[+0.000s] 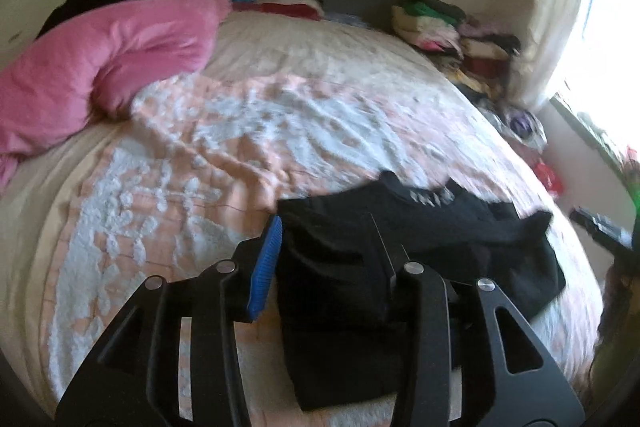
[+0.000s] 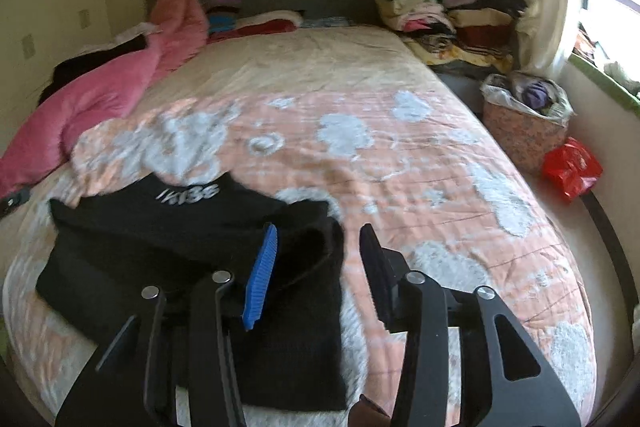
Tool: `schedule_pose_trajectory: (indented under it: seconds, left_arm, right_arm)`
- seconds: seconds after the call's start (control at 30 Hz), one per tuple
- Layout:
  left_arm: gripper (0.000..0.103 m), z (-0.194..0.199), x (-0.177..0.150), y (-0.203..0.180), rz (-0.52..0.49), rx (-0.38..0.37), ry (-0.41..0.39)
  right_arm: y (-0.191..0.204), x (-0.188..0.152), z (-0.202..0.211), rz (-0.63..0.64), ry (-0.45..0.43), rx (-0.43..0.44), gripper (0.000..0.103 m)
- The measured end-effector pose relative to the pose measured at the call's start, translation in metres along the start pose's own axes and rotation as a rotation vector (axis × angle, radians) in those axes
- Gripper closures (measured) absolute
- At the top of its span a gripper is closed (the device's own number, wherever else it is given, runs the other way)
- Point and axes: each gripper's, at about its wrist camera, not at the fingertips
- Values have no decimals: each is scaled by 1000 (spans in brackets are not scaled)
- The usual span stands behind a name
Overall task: Fold small clothes
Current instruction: 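Lay the hem down near the collar and open both grippers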
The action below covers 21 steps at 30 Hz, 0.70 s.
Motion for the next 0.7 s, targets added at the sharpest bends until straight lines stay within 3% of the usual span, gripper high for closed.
schedule_pose_trajectory:
  seconds: [0.03, 0.13, 0.27, 0.47, 0.7]
  left_arm:
    - [75, 0, -4, -7, -35, -11, 14]
    - [93, -10, -22, -27, -113, -55, 87]
    - [93, -34, -39, -39, -169, -53, 161]
    - [93, -62, -40, -31, -177, -2, 196]
    - [93, -87, -27, -11, -131, 20, 190]
  right_arm:
    - [4, -3, 1, 13, 13, 21, 78]
    - [19, -18, -2, 67, 76, 68, 83]
    - [37, -38, -22, 135, 156, 50, 83]
    - [41, -50, -63, 143, 244, -19, 84]
    - [41, -36, -90, 112, 224, -28, 85]
Point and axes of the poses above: each gripper's, at about its wrist camera, not at the fingertips, and z roughly against the way its jaws point, y to its left, x to its top, and after that the axes turned 5 degrees about -z, right-handed
